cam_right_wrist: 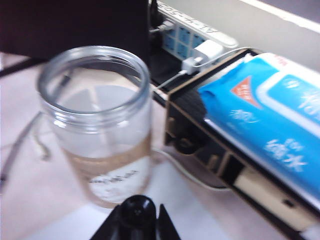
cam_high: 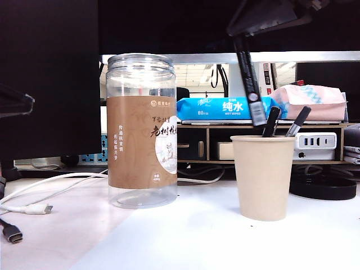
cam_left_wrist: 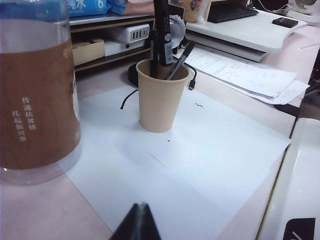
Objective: Pick up the marker from the paper cup and put it on the table.
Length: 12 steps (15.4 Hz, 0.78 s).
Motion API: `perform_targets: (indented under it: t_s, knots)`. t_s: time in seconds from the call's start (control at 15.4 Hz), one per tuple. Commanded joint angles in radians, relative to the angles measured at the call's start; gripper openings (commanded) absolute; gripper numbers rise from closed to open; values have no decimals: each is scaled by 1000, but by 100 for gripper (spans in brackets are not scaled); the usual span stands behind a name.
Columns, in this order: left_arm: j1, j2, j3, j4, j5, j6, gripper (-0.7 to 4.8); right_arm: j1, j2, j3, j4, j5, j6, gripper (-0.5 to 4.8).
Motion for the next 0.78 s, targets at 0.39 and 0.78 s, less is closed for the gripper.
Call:
perform_targets:
  t_s: [0.39, 0.78]
  knots:
    - [-1, 0, -1, -10, 9, 3, -4, 38, -2, 8, -51, -254, 104, 85]
    - [-1, 0, -1, -10, 9, 3, -4, 194, 22, 8, -180, -261, 84, 85]
